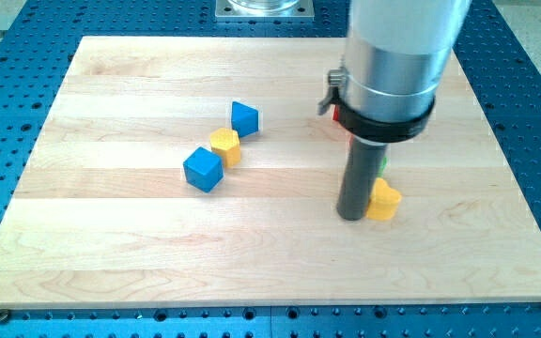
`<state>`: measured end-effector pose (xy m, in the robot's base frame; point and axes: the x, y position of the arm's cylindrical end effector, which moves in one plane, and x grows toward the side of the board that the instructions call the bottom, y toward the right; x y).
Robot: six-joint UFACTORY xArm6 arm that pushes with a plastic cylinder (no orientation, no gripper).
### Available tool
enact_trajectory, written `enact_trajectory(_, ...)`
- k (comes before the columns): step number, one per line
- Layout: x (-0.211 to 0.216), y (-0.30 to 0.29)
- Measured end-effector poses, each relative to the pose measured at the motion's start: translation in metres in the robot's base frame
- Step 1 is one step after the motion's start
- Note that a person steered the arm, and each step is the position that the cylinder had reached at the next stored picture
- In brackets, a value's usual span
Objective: Move the blue cube away from the yellow hexagon
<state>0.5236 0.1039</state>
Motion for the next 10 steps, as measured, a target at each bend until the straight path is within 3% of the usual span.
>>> enact_trajectory(1,0.001,-0.026)
enact_trajectory(3,-0.005,-0.248)
enact_trajectory(4,-0.030,-0.268)
enact_trajectory(5,-0.041,-0.207)
enact_trajectory(7,-0.073,-0.168)
enact_trajectory(8,-0.060,-0.106)
enact_trajectory(10,-0.032,-0.061)
